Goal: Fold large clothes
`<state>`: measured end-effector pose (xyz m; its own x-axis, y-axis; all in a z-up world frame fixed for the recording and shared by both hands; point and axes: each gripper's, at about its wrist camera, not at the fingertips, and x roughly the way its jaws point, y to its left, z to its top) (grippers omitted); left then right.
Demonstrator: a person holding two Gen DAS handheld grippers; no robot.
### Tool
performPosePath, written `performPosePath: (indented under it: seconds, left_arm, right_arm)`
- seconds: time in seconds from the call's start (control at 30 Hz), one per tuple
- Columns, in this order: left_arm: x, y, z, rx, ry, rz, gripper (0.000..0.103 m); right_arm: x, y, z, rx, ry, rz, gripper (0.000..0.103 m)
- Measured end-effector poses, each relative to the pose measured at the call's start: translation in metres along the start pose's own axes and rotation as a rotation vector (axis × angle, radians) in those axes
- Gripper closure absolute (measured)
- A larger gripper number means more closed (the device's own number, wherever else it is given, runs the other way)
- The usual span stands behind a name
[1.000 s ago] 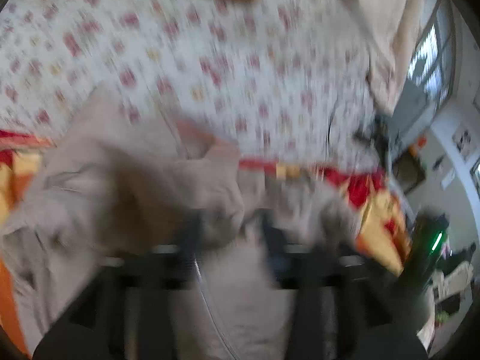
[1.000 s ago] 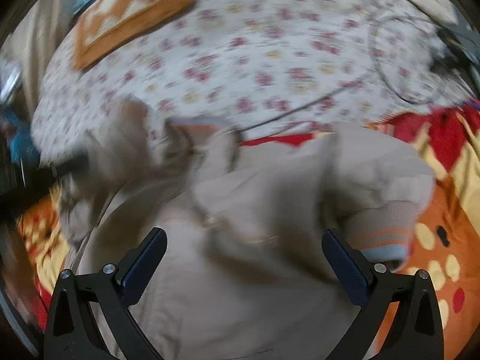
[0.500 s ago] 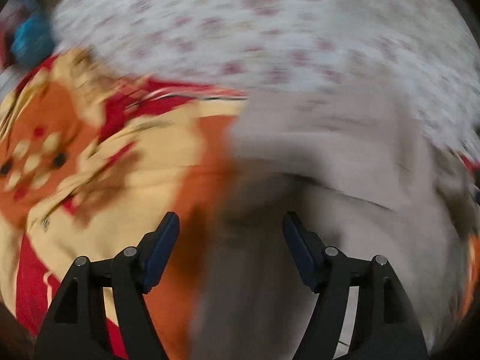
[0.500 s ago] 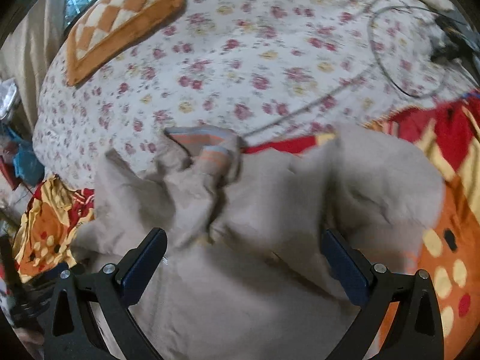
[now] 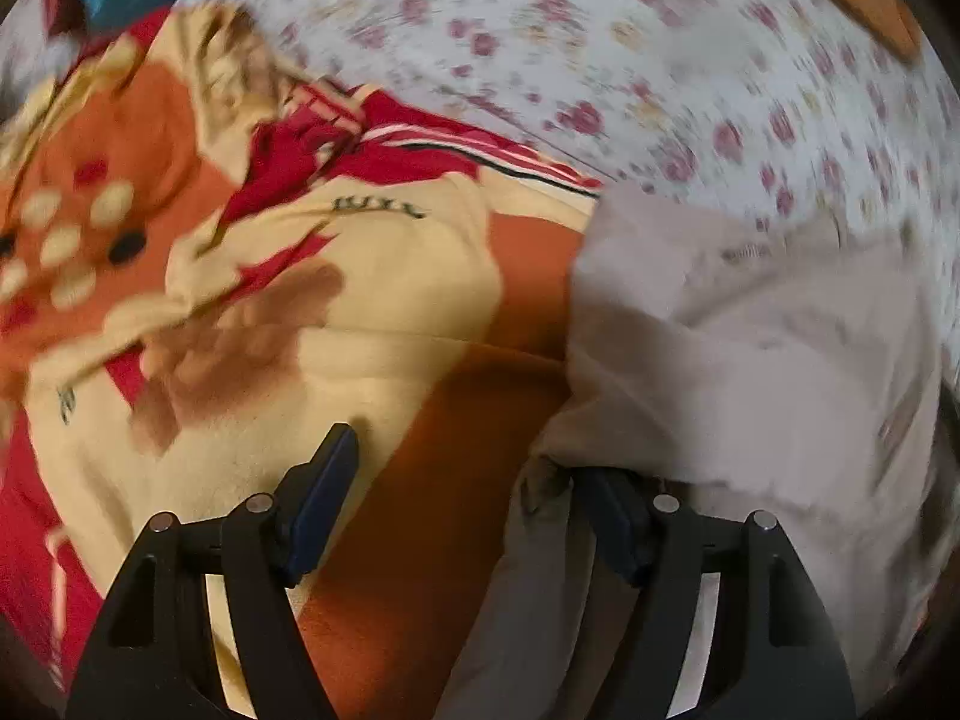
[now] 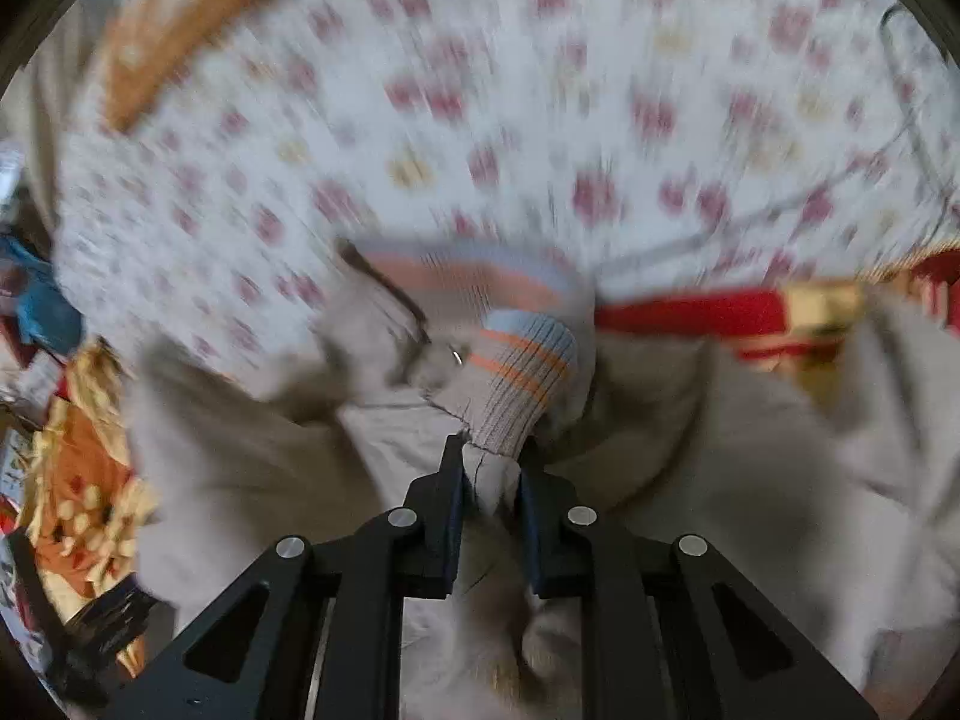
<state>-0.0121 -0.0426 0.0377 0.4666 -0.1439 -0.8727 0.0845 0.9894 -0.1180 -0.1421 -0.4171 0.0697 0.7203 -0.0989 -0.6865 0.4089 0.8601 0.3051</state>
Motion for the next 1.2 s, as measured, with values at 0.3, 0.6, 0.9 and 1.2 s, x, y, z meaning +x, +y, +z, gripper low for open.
performPosePath:
  seconds: [0.3, 0.6, 0.9, 1.2]
  left_arm:
    - [-0.007, 0.011, -0.008, -0.067, -0.016, -0.029, 0.029]
    - [-0.011, 0.016, -0.01, -0.074, -0.004, -0.035, 0.028]
    - [-0.008, 0.028, -0.008, -0.111, 0.006, -0.077, 0.027]
    - [-0.005, 0.02, -0.009, -0.06, 0.011, -0.041, 0.023]
  right_arm:
    - [-0.017, -0.054, -0.041, 0.105, 0.16, -0.173, 0.078]
    - [-0.064, 0.032, -0.014, -0.092, 0.022, -0.017, 0.042]
    - [0.063, 0.139, -0.035, -0.318, 0.222, 0.057, 0.047]
    - [0.051, 0.162, -0.019, -0.36, 0.252, 0.13, 0.038]
